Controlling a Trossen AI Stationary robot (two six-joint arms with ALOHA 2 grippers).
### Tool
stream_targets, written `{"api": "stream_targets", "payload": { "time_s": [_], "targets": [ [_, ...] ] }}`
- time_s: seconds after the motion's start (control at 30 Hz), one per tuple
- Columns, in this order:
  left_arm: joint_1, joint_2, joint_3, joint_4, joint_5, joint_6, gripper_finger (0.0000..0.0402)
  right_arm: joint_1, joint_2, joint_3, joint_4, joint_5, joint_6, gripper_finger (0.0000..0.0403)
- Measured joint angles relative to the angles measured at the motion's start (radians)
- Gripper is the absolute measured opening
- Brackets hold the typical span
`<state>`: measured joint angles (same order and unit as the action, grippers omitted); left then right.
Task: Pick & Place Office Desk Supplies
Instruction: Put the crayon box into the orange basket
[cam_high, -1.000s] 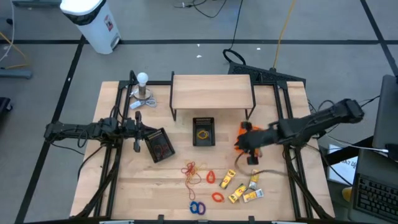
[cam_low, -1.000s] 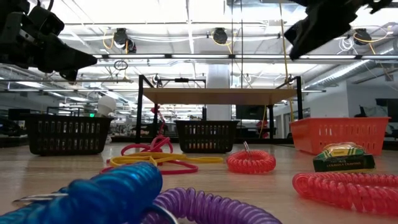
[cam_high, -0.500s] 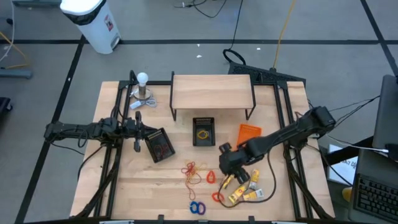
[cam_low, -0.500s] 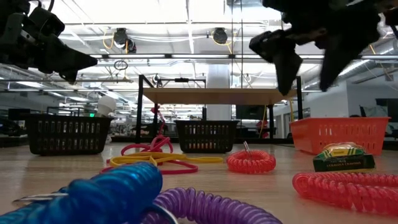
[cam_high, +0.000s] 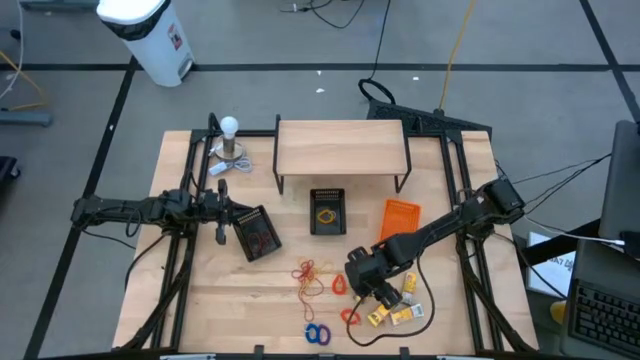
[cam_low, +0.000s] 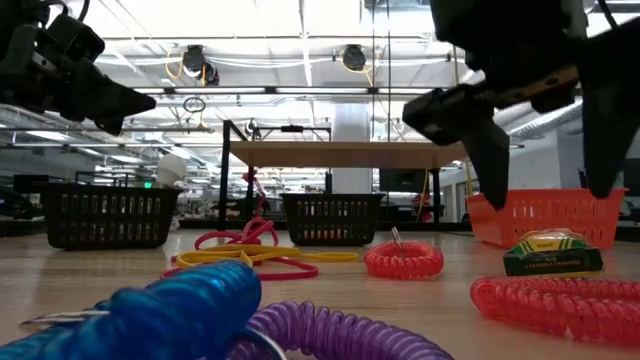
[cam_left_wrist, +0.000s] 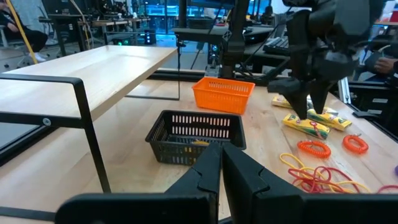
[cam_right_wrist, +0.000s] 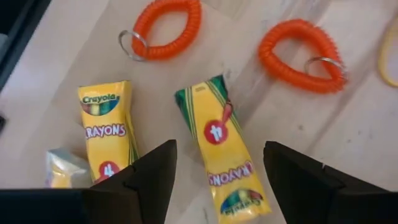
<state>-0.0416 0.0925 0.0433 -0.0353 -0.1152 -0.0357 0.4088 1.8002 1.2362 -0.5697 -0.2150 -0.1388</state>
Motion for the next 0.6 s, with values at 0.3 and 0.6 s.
{"api": "stream_targets", "payload": {
  "time_s": [0.3, 0.6],
  "targets": [
    [0.0, 0.0, 0.0, 0.0, 0.0, 0.0, 0.0019, -0.002, 0.031, -0.001, -0.009, -0.017, -0.057, 0.0227],
    [0.0, 0.0, 0.0, -0.001, 0.001, 0.001, 0.0019, -0.033, 0.032, -0.068, -0.018, 0.005, -0.068, 0.0207]
  ]
}}
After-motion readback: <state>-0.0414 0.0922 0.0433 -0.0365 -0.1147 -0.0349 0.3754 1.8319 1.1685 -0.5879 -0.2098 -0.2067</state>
